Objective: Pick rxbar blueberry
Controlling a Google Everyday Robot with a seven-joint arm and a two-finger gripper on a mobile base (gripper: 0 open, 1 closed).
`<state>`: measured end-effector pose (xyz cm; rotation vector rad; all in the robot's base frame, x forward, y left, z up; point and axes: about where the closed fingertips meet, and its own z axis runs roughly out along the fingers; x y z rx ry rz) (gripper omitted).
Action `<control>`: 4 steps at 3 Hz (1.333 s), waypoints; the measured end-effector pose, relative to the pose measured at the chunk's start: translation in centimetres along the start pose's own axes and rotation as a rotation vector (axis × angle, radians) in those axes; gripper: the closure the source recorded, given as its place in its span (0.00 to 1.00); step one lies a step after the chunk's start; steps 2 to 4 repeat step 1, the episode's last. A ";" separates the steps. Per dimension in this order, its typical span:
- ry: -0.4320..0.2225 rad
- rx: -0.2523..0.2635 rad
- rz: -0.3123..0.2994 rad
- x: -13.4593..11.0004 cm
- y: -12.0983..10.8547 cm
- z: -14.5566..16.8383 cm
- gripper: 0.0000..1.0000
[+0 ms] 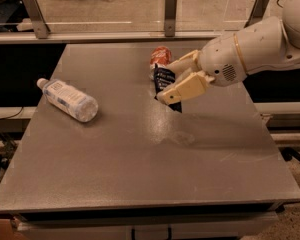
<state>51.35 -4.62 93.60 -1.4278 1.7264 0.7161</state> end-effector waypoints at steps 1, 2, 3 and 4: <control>-0.042 -0.005 0.005 -1.3 -0.1 -0.2 1.00; -0.042 -0.005 0.005 -1.3 -0.1 -0.2 1.00; -0.042 -0.005 0.005 -1.3 -0.1 -0.2 1.00; -0.042 -0.005 0.005 -1.3 -0.1 -0.2 1.00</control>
Offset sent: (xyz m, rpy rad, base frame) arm 0.0000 0.0000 0.0000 0.0000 0.0000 0.0000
